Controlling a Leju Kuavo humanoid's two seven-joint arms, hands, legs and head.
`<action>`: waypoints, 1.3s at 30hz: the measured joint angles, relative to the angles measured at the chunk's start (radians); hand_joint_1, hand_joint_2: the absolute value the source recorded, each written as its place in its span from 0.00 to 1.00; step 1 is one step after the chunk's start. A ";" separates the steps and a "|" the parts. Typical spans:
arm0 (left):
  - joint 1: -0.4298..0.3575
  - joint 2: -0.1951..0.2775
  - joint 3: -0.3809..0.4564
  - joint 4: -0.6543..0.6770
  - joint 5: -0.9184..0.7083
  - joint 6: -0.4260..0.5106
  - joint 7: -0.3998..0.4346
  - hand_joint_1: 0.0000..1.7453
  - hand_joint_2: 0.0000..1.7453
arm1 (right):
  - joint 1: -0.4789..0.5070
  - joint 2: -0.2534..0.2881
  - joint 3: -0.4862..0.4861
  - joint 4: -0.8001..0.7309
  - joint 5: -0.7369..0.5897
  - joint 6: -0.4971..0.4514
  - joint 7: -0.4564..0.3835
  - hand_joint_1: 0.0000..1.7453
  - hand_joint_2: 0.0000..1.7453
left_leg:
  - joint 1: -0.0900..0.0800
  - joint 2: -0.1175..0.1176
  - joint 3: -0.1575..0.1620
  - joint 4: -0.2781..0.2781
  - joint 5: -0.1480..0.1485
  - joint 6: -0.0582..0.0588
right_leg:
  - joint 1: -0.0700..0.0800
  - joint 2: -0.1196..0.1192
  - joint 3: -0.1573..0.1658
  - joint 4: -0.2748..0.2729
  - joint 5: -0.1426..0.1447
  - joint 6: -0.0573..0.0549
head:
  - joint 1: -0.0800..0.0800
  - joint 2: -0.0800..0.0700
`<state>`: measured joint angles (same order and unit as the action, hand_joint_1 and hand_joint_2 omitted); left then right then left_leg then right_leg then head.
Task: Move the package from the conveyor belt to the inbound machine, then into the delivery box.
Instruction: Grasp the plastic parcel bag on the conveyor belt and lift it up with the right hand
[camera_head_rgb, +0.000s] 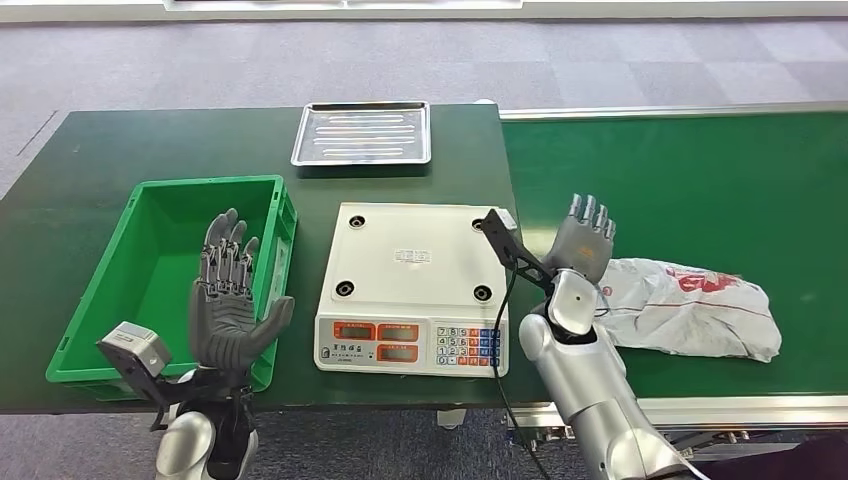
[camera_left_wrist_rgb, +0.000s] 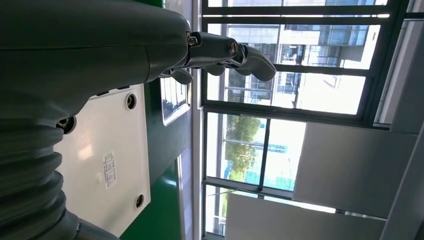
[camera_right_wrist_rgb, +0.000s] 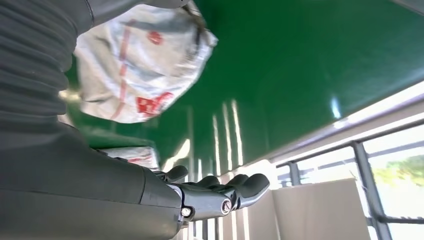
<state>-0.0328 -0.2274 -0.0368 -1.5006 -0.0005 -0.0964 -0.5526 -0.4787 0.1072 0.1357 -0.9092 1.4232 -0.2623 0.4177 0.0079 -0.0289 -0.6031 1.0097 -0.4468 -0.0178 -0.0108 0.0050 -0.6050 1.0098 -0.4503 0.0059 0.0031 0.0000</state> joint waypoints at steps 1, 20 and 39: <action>0.000 -0.003 0.005 -0.004 0.000 -0.002 0.004 0.00 1.00 | 0.029 0.011 -0.010 -0.030 0.024 0.029 0.005 0.00 1.00 | 0.000 0.001 0.000 0.000 0.000 0.000 | 0.000 0.000 0.000 0.000 0.000 0.000 | 0.000 0.000; -0.060 -0.031 0.051 0.073 -0.020 -0.049 -0.033 0.00 1.00 | 0.195 0.130 -0.078 -0.436 -1.434 0.131 -1.089 0.00 1.00 | -0.001 0.003 0.001 0.000 0.000 0.000 | -0.001 0.003 0.000 0.000 0.001 0.000 | 0.000 0.000; -0.092 -0.030 0.041 0.156 -0.010 -0.049 -0.046 0.00 1.00 | 0.301 0.134 0.064 -0.748 -1.226 -0.062 -1.116 0.00 1.00 | -0.001 0.007 0.002 0.000 -0.002 -0.002 | 0.000 0.006 -0.001 0.000 0.001 -0.001 | 0.000 0.000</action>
<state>-0.1249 -0.2575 0.0039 -1.3447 -0.0108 -0.1455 -0.5987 -0.1781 0.2413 0.1996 -1.6569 0.1969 -0.3247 -0.6978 0.0071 -0.0222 -0.6014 1.0099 -0.4486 -0.0195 -0.0110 0.0107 -0.6060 1.0098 -0.4495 0.0053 0.0031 0.0000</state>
